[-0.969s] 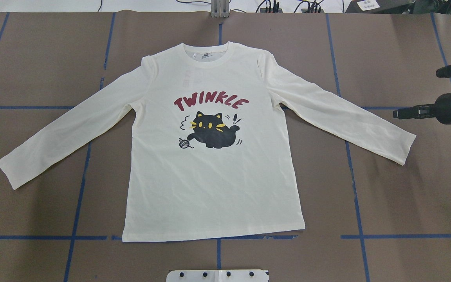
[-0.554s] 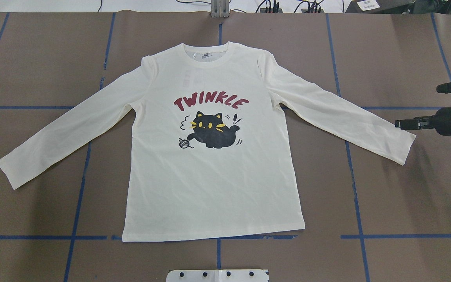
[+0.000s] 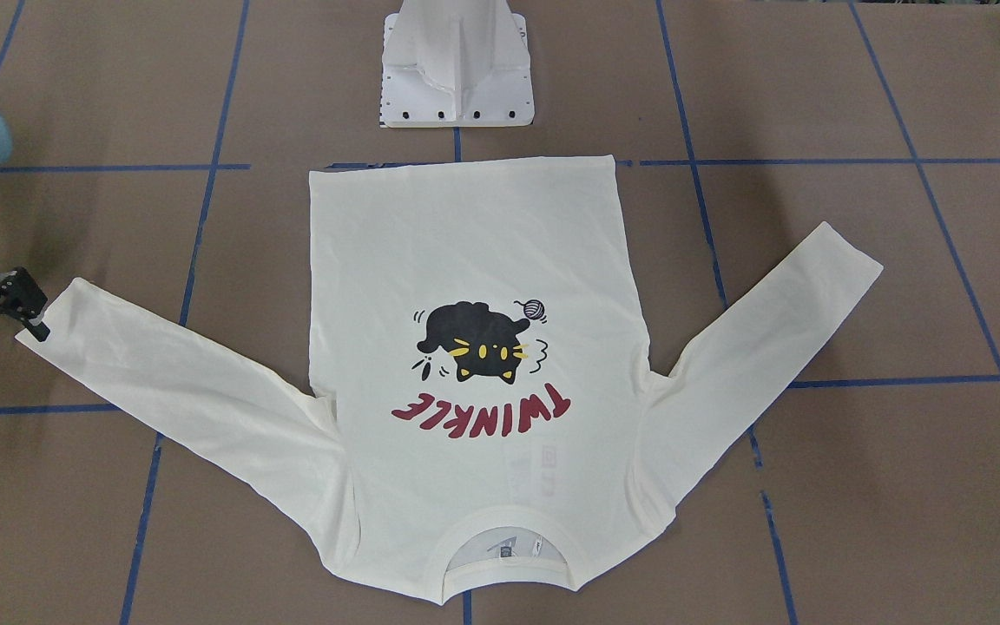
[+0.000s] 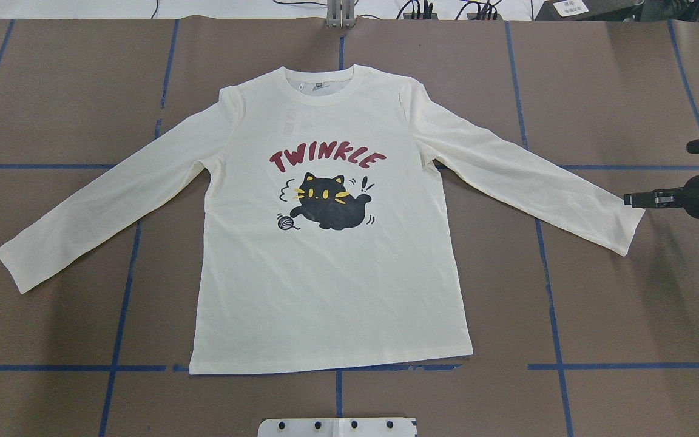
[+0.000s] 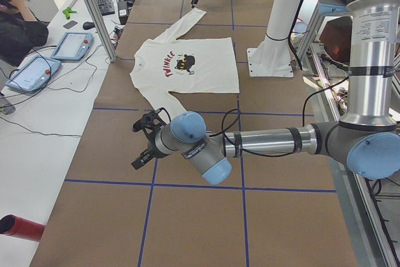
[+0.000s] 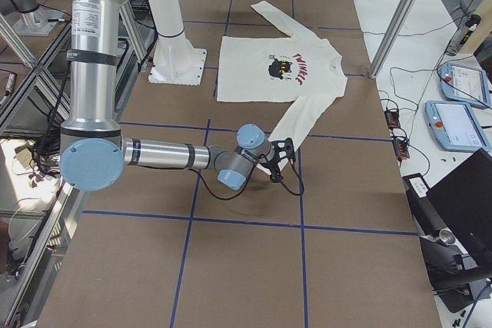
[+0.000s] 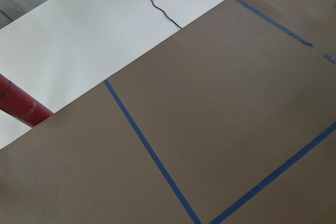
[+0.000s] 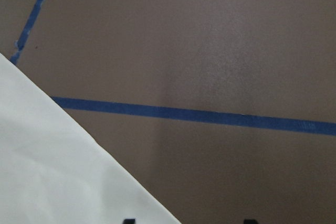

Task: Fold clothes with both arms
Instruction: 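Move the right gripper down to the cuff of the nearby sleeve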

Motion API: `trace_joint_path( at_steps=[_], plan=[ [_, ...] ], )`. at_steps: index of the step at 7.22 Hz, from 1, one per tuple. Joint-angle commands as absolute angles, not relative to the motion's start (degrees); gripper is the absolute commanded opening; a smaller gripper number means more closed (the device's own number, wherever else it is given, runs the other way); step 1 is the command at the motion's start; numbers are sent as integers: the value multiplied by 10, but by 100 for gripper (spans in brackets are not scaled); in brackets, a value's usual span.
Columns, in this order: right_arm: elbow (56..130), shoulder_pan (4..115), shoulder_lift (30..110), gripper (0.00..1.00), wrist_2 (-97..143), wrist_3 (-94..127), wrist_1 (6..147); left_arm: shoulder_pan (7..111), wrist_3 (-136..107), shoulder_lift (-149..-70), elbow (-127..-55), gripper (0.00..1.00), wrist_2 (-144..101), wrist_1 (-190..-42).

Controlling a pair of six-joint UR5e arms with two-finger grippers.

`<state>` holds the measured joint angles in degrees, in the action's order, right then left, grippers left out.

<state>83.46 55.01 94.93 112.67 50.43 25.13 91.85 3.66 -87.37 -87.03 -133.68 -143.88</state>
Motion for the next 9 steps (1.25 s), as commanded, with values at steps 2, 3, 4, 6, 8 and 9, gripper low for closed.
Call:
trace_joint_path(
  at_steps=[2,3,4,6,8,9],
  plan=[
    [832,549,953,67,1128,504,250,918,36,-874,-871,100,-1337,-1439],
    [832,546,952,65,1128,504,250,918,36,-874,-870,100,-1337,-1439],
    [833,544,952,64,1129,504,250,918,36,-874,-870,100,-1337,-1439],
    [830,539,951,63,1128,501,251,918,36,-874,-870,100,-1337,-1439],
    [830,533,951,59,1128,497,251,918,33,-874,-870,100,-1337,-1439],
    [830,533,952,57,1128,497,251,918,33,-874,-870,100,-1337,-1439]
  ],
)
